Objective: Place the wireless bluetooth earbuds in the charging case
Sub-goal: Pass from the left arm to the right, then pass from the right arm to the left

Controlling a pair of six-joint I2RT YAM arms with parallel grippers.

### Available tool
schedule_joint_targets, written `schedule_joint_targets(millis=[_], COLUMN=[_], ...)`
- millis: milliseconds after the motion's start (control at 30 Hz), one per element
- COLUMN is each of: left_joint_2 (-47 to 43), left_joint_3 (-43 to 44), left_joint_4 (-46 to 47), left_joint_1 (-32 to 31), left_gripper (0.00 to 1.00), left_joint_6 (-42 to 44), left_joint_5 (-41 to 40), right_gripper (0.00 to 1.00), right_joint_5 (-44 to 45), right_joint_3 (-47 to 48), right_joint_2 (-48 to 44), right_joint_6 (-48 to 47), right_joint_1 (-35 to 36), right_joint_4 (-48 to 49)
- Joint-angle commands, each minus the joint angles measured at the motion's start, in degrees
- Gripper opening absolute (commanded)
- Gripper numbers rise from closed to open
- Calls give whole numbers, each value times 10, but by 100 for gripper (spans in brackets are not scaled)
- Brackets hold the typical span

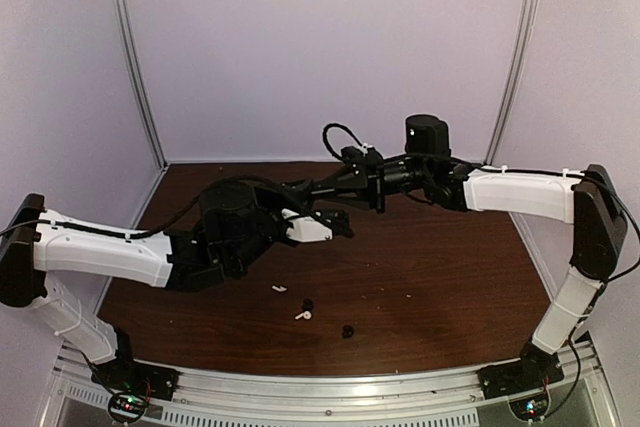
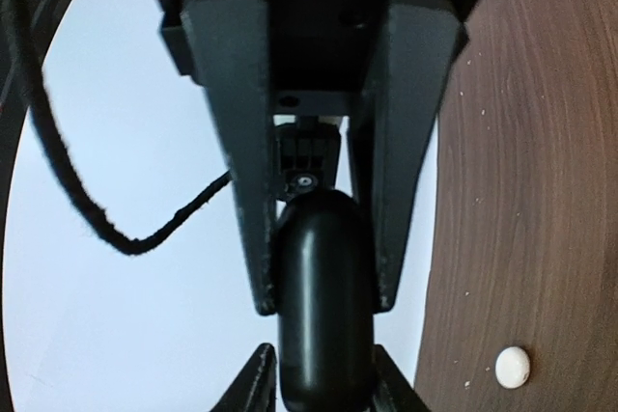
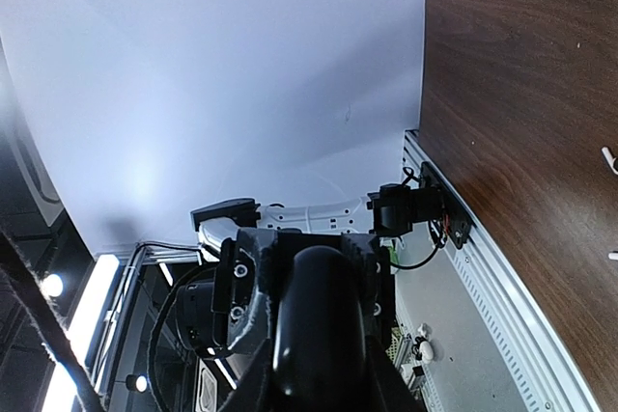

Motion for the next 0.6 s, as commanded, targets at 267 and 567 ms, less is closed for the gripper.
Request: schedule_joint_targets(millis=[267,567], left_joint_2=[-103,-162], left_joint_3=[-21,29], left_joint_4=[-76,-273], left_joint_1=[-2,39], left_gripper=[64,66], left_joint_6=[-120,-413], left_joint_5=[-4,91], right_gripper=[16,14], right_joint_5=[28,39], right_joint_3=[-5,66], right_joint_2=[-29,-52], right_joint_6=[-19,-249], right_joint_1=[-46,-69], right_joint_4=[72,-96])
